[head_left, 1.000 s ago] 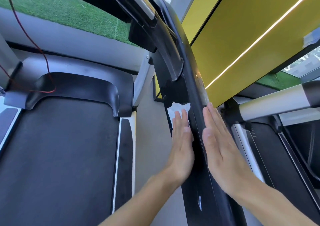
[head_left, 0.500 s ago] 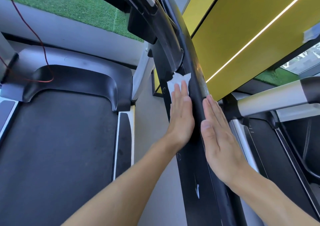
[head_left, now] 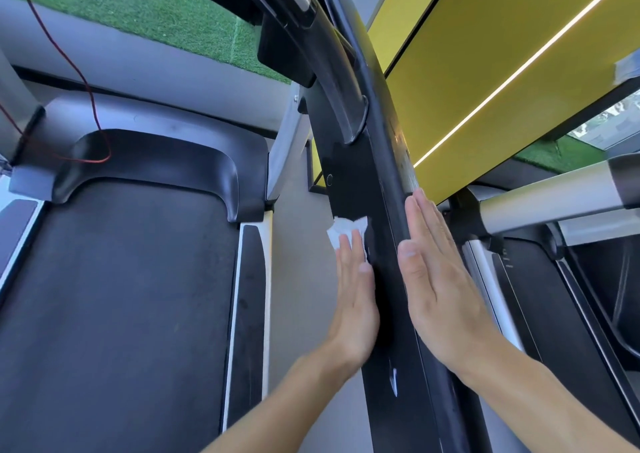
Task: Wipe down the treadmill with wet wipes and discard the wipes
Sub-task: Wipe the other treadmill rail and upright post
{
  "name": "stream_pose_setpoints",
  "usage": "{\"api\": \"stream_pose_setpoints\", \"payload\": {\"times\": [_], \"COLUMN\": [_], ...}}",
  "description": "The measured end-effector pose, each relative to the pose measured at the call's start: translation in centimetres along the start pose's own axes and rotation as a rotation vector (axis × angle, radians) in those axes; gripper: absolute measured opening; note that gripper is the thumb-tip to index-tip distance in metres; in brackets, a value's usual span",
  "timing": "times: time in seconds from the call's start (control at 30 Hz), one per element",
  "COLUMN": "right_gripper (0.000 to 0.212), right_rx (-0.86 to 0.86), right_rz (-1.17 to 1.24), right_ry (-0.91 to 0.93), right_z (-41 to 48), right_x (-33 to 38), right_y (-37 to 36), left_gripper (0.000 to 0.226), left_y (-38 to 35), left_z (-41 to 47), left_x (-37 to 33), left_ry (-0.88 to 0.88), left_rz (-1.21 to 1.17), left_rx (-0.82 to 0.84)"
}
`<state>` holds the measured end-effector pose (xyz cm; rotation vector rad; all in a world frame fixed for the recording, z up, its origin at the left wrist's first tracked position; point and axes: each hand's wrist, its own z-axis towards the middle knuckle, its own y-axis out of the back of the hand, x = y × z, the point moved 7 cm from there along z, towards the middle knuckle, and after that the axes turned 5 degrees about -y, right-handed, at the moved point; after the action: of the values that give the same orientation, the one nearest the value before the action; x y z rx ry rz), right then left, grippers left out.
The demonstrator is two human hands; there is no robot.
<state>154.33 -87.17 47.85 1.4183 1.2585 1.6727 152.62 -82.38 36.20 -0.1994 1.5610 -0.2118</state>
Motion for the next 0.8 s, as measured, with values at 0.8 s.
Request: {"api": "stream_pose_setpoints", "payload": {"times": [0.8], "right_gripper": [0.064], "right_rx": [-0.007], "right_rz": [0.031], "right_ry": [-0.051], "right_z": [-5.3], "right_x": [-0.9], "right_y": [-0.2], "left_gripper": [0.052], "left_y": [-0.4], "left_z": [0.4], "left_x": [-4.0], "left_ry": [-0.125], "left_rz": [0.171], "left_rx": [0.058]}}
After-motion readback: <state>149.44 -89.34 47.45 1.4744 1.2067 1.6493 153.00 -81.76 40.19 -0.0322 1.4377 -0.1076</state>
